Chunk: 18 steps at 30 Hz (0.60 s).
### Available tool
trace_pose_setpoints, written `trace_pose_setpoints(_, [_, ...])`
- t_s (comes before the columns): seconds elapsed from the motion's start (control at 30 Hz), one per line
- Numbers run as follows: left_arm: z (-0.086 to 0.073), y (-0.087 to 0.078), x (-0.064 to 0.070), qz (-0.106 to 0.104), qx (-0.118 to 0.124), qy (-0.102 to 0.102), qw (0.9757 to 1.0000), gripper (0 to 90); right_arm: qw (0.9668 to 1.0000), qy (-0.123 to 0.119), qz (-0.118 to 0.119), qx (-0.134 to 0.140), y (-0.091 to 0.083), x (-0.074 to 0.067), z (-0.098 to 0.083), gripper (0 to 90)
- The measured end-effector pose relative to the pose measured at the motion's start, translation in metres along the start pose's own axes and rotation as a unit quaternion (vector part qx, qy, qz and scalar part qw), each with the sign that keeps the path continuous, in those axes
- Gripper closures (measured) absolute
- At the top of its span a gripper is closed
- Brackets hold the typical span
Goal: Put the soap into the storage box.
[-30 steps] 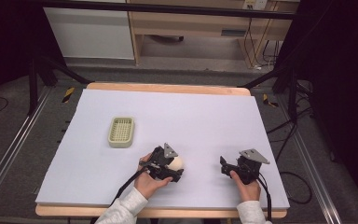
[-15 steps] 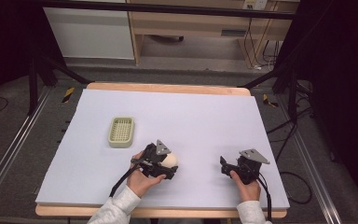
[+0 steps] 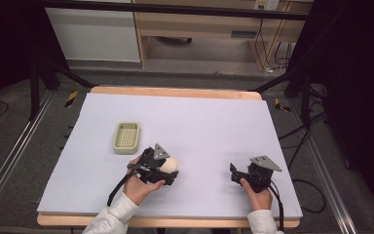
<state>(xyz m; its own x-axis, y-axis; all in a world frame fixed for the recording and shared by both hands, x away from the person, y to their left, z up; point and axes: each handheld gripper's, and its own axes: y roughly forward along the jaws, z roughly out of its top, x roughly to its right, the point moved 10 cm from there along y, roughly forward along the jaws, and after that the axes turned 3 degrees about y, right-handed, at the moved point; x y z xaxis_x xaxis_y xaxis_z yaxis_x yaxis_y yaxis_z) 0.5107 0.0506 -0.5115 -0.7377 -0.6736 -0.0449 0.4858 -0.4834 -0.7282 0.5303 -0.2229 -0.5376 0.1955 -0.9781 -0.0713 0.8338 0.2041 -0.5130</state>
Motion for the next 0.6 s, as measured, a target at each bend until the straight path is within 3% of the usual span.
trace_pose_setpoints(0.6, [-0.006,-0.013,-0.019,0.007,0.0,-0.012,0.9999,23.9,1.0,0.001,0.001,-0.001,0.0,0.0,0.0,4.2])
